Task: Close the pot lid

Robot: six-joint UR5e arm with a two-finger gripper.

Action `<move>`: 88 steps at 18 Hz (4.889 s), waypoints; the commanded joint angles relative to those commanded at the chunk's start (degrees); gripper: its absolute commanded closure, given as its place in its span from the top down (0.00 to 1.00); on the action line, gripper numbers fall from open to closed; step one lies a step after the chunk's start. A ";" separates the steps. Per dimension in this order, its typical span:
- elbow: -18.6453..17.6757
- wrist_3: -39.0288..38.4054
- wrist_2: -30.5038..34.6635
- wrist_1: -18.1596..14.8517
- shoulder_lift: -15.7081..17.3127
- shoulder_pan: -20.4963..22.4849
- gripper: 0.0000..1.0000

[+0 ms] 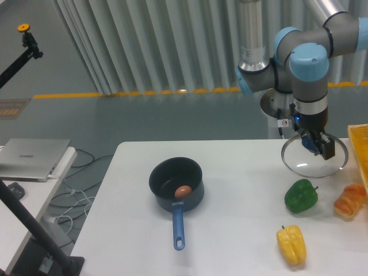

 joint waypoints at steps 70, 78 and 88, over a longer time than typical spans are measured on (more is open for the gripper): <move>14.15 -45.88 2.55 8.00 -15.12 -42.19 0.50; 13.98 -45.70 2.29 7.91 -16.79 -42.63 0.50; 13.45 -45.35 1.06 7.56 -17.23 -42.63 0.49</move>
